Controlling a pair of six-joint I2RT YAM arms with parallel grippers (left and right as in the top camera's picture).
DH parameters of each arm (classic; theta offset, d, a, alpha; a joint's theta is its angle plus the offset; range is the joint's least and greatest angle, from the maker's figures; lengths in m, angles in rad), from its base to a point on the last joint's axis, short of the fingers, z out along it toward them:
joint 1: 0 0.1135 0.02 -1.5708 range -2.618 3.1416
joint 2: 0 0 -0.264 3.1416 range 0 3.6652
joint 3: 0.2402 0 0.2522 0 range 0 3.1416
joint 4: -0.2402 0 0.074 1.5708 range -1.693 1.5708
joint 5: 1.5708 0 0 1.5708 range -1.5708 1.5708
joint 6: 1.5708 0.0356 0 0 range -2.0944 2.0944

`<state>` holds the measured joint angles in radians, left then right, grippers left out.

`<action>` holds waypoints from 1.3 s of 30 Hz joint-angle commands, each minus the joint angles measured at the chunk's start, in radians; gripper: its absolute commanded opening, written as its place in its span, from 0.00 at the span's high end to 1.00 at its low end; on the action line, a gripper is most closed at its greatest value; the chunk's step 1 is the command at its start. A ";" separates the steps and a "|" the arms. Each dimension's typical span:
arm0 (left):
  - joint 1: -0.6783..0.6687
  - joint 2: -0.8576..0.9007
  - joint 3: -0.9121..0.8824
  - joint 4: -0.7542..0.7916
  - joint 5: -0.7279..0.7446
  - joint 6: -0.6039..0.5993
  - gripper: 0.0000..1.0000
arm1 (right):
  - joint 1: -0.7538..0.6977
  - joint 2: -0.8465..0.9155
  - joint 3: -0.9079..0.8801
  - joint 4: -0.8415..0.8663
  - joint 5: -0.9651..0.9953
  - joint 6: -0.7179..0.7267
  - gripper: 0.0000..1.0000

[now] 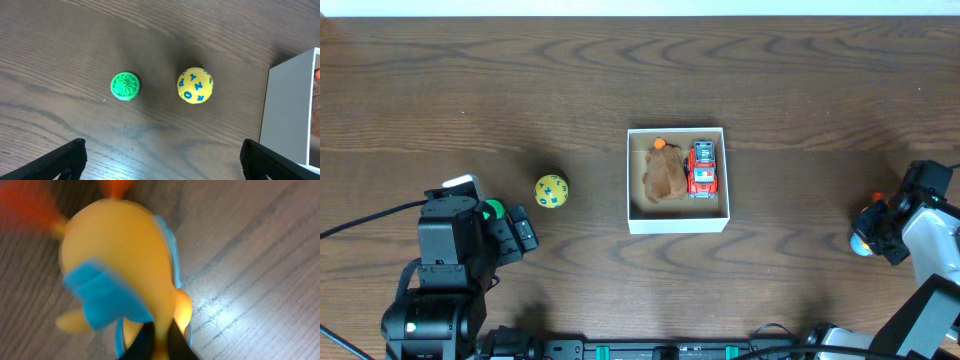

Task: Pack container
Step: 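Move the right gripper to the rubber duck and grasp it, then carry the duck into the box front corner and release it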

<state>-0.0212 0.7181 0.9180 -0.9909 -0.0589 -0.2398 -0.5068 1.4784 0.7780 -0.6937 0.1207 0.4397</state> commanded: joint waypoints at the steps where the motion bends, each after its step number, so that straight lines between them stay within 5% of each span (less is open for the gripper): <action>1: 0.005 0.000 0.019 -0.004 -0.001 -0.009 0.02 | -0.002 0.002 -0.010 -0.002 -0.013 0.001 0.99; 11: 0.005 0.000 0.019 -0.003 -0.001 -0.009 0.02 | 0.168 -0.056 0.120 -0.087 -0.103 -0.044 0.99; 24: 0.005 0.000 0.019 -0.003 -0.001 -0.009 0.02 | 0.795 -0.213 0.455 -0.115 -0.102 0.043 0.99; 39: 0.005 0.000 0.019 -0.004 -0.001 -0.009 0.02 | 1.236 0.098 0.453 0.111 -0.103 0.121 0.99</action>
<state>-0.0212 0.7181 0.9180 -0.9916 -0.0589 -0.2398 0.6846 1.5433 1.2289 -0.6144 0.0139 0.5423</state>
